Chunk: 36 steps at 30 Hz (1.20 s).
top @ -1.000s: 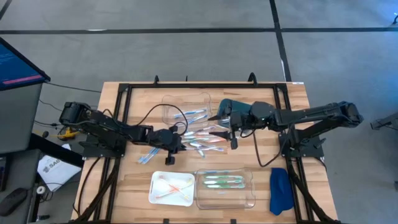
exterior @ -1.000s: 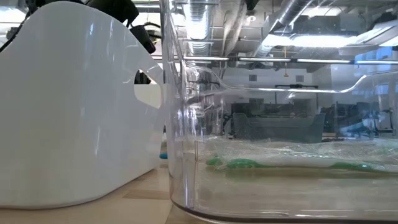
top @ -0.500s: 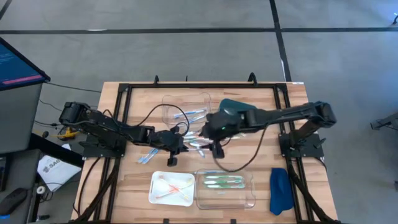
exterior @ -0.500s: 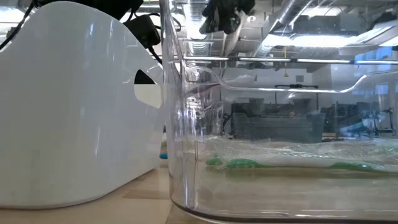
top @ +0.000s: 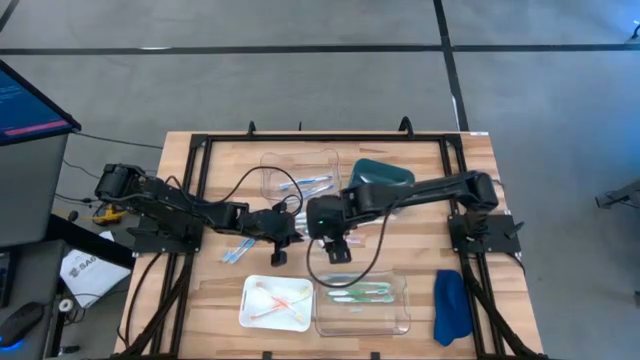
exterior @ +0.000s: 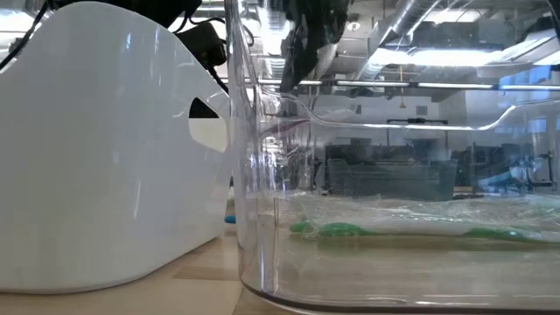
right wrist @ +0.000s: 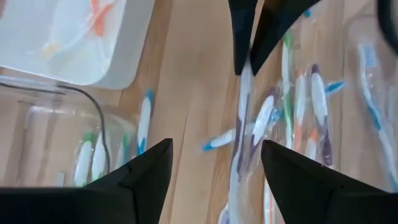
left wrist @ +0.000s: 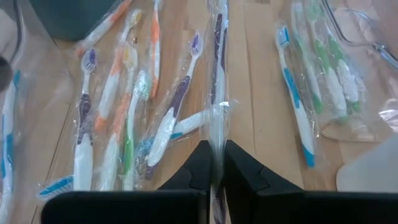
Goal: Pick & Place Toothbrushes
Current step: Put the purple toothbrush into the green bin
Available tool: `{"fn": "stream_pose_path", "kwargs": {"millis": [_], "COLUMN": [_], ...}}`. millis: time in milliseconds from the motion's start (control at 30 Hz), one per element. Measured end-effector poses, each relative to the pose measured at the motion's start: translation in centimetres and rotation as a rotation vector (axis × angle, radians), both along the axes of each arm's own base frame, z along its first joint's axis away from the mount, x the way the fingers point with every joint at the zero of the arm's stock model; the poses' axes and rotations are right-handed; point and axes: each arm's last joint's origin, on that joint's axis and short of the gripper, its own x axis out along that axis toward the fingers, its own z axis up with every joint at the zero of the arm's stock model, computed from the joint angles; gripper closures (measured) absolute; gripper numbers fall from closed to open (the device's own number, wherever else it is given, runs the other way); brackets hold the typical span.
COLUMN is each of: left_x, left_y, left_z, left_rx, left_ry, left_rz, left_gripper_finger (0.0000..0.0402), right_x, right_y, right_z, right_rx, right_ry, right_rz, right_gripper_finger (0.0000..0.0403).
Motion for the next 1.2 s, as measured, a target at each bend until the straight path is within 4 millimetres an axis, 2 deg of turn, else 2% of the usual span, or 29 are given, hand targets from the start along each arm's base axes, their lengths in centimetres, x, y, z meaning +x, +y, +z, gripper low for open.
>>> {"fn": "stream_pose_path", "kwargs": {"millis": [167,467,1200], "left_x": [0.0,0.0,0.1], "left_y": [-0.2,-0.2,-0.2], "left_z": [0.0,0.1,0.1], "left_rx": [-0.001,-0.002,-0.003], "left_ry": [-0.001,-0.011,-0.013], "left_rz": [-0.006,-0.008,-0.008], "left_gripper_finger": [0.039,0.039,0.039], "right_x": [0.2,0.4,0.6], "right_y": [0.0,0.1,-0.1], "right_z": [-1.1,-0.9,-2.1], "right_rx": [-0.005,-0.006,-0.063], "right_ry": [0.052,0.022,0.047], "right_rz": [-0.003,0.007,0.011], "right_gripper_finger": [0.0163,0.0163,0.0163]}}
